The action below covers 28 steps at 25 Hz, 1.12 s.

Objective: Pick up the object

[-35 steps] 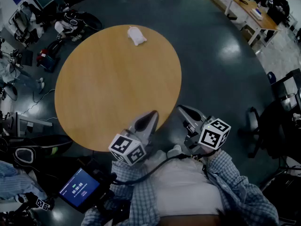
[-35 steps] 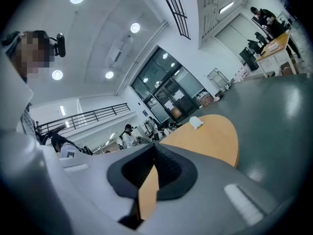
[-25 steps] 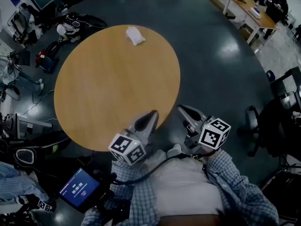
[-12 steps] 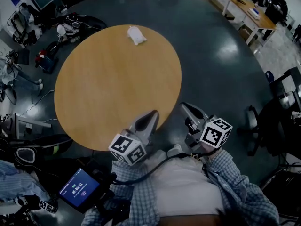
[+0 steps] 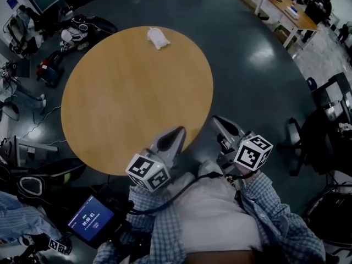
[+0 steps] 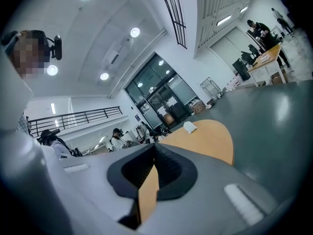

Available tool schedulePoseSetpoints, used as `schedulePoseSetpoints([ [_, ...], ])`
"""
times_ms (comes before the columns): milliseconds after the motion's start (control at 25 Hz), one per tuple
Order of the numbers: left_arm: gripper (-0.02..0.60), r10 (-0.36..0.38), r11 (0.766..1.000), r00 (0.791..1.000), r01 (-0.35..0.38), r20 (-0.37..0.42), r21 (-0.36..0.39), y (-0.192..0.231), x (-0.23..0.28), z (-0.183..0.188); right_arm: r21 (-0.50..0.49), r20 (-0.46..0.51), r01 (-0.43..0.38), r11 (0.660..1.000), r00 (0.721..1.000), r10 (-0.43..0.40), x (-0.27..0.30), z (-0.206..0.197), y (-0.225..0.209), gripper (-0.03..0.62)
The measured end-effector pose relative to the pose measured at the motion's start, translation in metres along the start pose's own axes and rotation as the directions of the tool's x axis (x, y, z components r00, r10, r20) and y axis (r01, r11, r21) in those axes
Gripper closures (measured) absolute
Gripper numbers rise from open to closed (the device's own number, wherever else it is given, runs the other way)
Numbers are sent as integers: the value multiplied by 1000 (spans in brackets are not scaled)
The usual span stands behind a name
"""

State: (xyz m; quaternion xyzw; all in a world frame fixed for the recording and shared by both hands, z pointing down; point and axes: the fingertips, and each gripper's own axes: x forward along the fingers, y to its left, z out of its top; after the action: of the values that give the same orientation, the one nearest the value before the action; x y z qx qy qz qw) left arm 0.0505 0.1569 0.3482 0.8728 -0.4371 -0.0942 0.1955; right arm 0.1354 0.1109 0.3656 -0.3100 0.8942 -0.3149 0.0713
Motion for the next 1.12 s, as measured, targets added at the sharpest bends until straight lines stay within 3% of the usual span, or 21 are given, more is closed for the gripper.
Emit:
schedulePoseSetpoints([
  [240, 578, 10, 1000, 1000, -10, 7, 12, 19, -20, 15, 6, 17, 23, 1000, 1000, -23, 19, -2, 4, 588],
  [440, 578, 62, 998, 998, -62, 22, 15, 38, -6, 19, 32, 48, 20, 999, 999, -21, 34, 24, -29, 588],
  [680, 578, 158, 987, 987, -159, 17, 13, 72, 9, 20, -23, -4, 11, 1000, 1000, -11, 74, 52, -70, 588],
  [960, 578, 294, 956, 954, -293, 53, -34, 124, 41, 44, -79, -124, -69, 994, 990, 59, 161, 92, -119, 588],
  [1120, 578, 400, 915, 916, -396, 44, -81, 148, 66, 57, -112, -212, -128, 985, 972, 102, 219, 114, -147, 588],
])
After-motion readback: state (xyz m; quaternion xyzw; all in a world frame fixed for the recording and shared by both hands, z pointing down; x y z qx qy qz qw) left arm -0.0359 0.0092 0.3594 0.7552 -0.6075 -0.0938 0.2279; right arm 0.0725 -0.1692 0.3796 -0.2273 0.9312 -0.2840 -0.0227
